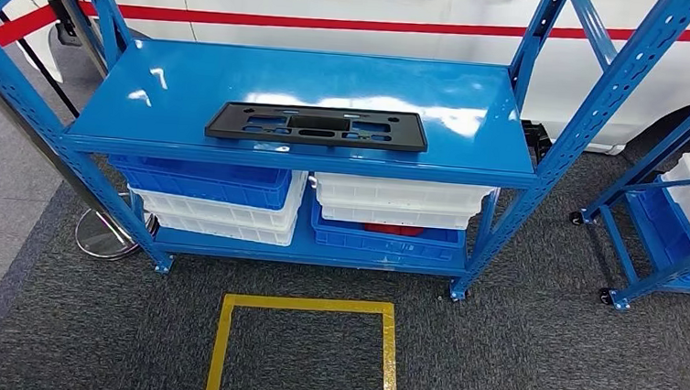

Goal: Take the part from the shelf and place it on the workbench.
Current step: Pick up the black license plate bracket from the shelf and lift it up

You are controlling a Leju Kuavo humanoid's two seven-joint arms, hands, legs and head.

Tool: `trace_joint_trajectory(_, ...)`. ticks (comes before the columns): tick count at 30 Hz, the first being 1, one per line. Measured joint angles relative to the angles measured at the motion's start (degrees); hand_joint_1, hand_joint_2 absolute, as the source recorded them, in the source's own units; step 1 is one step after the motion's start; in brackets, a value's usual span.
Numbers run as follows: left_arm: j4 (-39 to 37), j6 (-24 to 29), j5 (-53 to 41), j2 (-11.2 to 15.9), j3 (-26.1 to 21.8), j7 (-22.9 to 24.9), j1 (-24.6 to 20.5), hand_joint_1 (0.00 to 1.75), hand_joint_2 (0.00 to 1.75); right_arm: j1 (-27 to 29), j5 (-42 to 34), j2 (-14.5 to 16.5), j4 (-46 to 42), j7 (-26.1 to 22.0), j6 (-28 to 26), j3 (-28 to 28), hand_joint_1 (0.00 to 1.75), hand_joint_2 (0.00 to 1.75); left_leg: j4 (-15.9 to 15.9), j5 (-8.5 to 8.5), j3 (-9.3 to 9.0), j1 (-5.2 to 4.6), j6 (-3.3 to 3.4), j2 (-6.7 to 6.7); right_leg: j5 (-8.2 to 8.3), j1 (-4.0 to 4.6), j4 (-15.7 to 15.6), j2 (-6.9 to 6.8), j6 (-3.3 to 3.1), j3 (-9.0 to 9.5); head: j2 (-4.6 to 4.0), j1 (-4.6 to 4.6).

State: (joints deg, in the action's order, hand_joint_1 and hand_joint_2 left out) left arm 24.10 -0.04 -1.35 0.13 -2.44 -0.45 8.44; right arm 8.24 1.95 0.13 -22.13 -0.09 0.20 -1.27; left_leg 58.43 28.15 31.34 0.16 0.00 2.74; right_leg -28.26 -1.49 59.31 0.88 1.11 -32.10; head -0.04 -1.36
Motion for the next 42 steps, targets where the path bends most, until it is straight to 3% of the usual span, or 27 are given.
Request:
trace_joint_trajectory(10, -1.6, 0.3, -9.0, -0.1, -12.0, -2.2, -2.3, 0.00, 1.75, -2.1, 12.2, 0.0, 0.8, 1.4, 1.3, -8.3, 0.00, 1.75, 0.0, 0.00, -0.04, 0.00, 0.00, -0.01, 0.00, 0.00, 0.0, 0.01, 0.00, 0.01, 0.00, 0.00)
trace_joint_trajectory(11, -1.8, 0.4, -9.9, -0.2, -13.3, -2.5, -2.5, 0.00, 1.31, -2.3, 13.4, 0.0, 1.0, 1.6, 1.4, -9.2, 0.00, 1.75, 0.0, 0.00, -0.05, 0.00, 0.00, -0.01, 0.00, 0.00, 0.0, 0.02, 0.00, 0.01, 0.00, 0.00)
trace_joint_trajectory(14, -2.4, 0.4, -12.7, -0.4, -17.5, -3.2, -3.3, 0.00, 0.00, -2.9, 17.3, 0.0, 1.5, 1.9, 2.0, -12.0, 0.00, 0.44, 0.0, 0.00, -0.08, 0.00, 0.00, -0.01, 0.00, 0.00, 0.0, 0.02, 0.00, 0.00, 0.00, 0.00)
trace_joint_trajectory(15, -2.6, 0.4, -13.7, -0.5, -18.9, -3.5, -3.6, 0.00, 0.00, -3.2, 18.6, 0.0, 1.7, 1.9, 2.1, -13.0, 0.00, 0.00, 0.0, 0.00, -0.09, 0.00, 0.00, -0.01, 0.00, 0.00, 0.0, 0.03, 0.00, 0.00, 0.00, 0.00)
trace_joint_trajectory(17, -3.0, 0.4, -15.4, -0.7, -21.6, -4.0, -4.1, 0.00, 0.00, -3.6, 20.9, 0.0, 2.1, 1.9, 2.2, -14.9, 0.00, 0.00, 0.0, 0.00, -0.09, 0.00, 0.00, -0.01, 0.00, 0.00, 0.0, 0.03, 0.00, 0.01, 0.00, 0.00)
trace_joint_trajectory(21, -4.0, 0.2, -19.0, -1.1, -27.0, -5.2, -5.1, 0.00, 0.00, -4.6, 25.2, 0.1, 2.9, 1.2, 3.1, -19.1, 0.00, 1.75, 0.0, 0.00, -0.09, 0.00, 0.00, -0.01, 0.00, 0.00, 0.0, 0.03, 0.00, 0.01, 0.00, 0.00)
trace_joint_trajectory(26, -5.1, -0.4, -23.1, -1.7, -33.2, -6.9, -6.3, 0.00, 0.00, -6.1, 29.1, 0.6, 3.4, -3.1, 5.0, -23.6, 0.00, 1.75, 0.1, 0.02, -0.03, -0.04, 0.03, -0.02, 0.02, -0.15, -0.1, 0.03, 0.02, 0.04, 0.00, 0.00)
trace_joint_trajectory(30, -5.7, -0.8, -26.4, -1.9, -37.8, -8.1, -7.3, 0.00, 0.00, -7.5, 29.4, 1.5, 2.1, -7.8, 7.6, -24.5, 0.00, 0.00, 0.2, 0.06, 0.00, -0.12, 0.11, -0.02, 0.07, -0.36, -0.1, 0.03, 0.09, 0.08, 0.00, 0.00)
trace_joint_trajectory(35, -6.2, -1.3, -29.5, -2.1, -41.9, -9.3, -8.0, 0.00, 0.00, -8.4, 26.2, 2.4, -3.2, -12.4, 10.8, -23.5, 0.00, 0.00, 0.6, 0.23, 0.12, -0.36, 0.64, -0.02, 0.18, -0.59, -0.3, 0.02, 0.56, 0.17, 0.00, -0.01)
trace_joint_trajectory(38, -6.5, -1.5, -31.0, -2.4, -43.9, -9.8, -8.4, 0.00, 0.00, -8.7, 23.7, 2.8, -7.9, -14.6, 12.6, -22.6, 0.00, 0.00, -0.5, -0.45, -0.56, -0.04, 1.50, -0.19, -0.12, -0.47, 0.1, -0.17, 1.06, 0.20, 0.00, 0.04)
trace_joint_trajectory(40, -6.7, -1.5, -31.8, -2.7, -45.0, -10.1, -8.7, 0.00, 0.00, -9.0, 22.1, 2.8, -11.1, -15.8, 13.9, -21.8, 0.00, 0.00, -1.4, -0.95, -1.19, 0.30, 2.04, -0.39, -2.47, -0.33, 4.2, -0.45, 1.12, -1.75, 0.00, 0.10)
trace_joint_trajectory(42, -6.9, -1.6, -32.5, -2.9, -46.1, -10.3, -8.9, 0.00, 0.00, -9.2, 20.6, 2.9, -14.3, -16.9, 15.0, -20.9, 0.00, 0.00, -1.5, -0.91, -1.27, 0.25, 2.20, -0.44, -5.59, -0.25, 11.4, -0.52, 1.17, -5.60, 0.00, 0.09)
